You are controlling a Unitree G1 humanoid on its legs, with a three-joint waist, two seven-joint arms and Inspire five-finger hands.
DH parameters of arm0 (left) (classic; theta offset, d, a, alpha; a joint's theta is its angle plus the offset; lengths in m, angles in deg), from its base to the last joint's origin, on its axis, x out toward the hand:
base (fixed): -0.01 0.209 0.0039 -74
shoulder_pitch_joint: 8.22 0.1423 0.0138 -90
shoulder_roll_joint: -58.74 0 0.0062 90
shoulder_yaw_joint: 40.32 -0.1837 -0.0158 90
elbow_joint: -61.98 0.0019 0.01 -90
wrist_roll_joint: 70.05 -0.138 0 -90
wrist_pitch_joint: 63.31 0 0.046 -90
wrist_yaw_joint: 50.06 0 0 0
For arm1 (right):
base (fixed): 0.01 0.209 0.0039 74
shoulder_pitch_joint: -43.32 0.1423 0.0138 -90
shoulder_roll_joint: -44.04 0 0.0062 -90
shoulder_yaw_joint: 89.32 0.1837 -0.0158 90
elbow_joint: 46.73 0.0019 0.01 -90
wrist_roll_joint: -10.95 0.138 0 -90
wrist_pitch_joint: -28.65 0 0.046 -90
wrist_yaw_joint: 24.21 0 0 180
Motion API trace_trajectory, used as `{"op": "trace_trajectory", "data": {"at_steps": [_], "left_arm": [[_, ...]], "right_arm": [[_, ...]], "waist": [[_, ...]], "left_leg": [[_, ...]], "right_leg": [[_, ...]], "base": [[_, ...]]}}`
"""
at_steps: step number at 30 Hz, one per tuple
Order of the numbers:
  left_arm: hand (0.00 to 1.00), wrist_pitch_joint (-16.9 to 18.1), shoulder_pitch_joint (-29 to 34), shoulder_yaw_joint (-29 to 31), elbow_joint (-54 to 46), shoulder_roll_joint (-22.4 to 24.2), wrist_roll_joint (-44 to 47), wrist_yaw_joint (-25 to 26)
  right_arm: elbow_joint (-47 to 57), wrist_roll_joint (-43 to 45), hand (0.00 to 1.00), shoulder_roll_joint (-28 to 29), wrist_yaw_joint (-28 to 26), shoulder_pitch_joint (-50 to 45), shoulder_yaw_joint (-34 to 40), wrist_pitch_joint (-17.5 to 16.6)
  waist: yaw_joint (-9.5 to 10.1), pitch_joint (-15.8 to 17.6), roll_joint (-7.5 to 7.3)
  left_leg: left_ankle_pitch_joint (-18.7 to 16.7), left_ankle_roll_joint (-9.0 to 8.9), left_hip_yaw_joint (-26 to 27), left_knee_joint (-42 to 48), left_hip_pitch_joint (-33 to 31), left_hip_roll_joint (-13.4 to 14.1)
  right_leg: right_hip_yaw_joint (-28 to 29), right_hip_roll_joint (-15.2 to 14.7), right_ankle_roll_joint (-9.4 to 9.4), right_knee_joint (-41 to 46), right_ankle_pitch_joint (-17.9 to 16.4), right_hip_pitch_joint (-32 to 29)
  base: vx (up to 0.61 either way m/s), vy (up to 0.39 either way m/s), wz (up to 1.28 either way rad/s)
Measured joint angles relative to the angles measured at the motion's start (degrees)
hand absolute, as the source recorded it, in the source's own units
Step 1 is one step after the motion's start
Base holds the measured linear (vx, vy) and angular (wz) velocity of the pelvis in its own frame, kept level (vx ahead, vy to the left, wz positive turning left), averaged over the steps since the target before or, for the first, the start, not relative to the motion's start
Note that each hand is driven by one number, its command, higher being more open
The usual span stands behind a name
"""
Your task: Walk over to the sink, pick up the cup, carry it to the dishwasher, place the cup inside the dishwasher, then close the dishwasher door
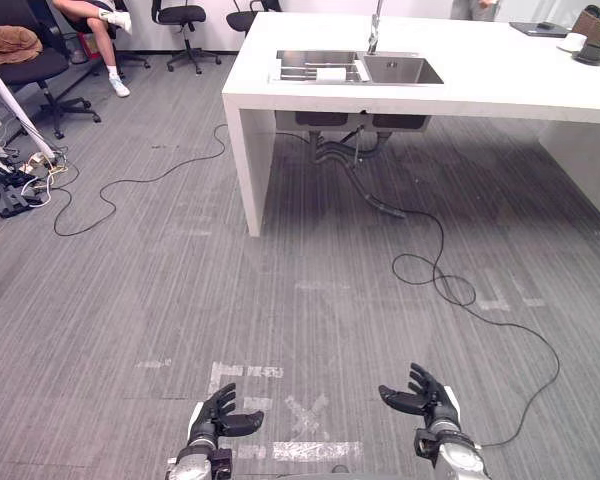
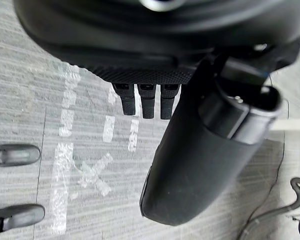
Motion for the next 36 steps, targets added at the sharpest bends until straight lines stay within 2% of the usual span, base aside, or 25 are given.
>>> {"op": "trace_trajectory", "data": {"at_steps": [10,31,36], "left_arm": [[0.90,0.0,0.6,2.2,-0.1,-0.4,1.1,0.1],[0.90,-0.1,0.5,1.4,-0.2,0.7,1.2,0.0],[0.90,-0.2,0.8,1.3,-2.0,0.7,1.6,0.1]], "right_arm": [[0.0,-0.1,0.90,-0.5,-0.9,-0.2,0.1,0.0],[-2.4,0.7,0.90,-0.4,-1.0,-0.2,2.3,0.8],[-2.3,0.7,0.90,-0.4,-0.8,0.1,2.3,0.8]], "waist": [[-0.08,0.0,0.00],[-0.10,-0.1,0.19],[0.28,-0.1,0.24]], "left_leg": [[0.0,-0.03,0.7,-0.1,-0.1,0.2],[-0.2,-0.15,2.1,-0.8,-0.6,0.6],[-2.2,0.02,3.7,1.7,-2.5,1.2]], "right_leg": [[0.7,0.2,-0.16,-0.6,0.5,-0.2],[1.9,0.7,-0.14,-0.7,0.6,-1.4],[3.6,1.2,-0.14,-0.6,0.6,-2.6]], "base": [[0.01,0.005,-0.03],[0.02,0.004,-0.03],[0.05,0.015,-0.17]]}}
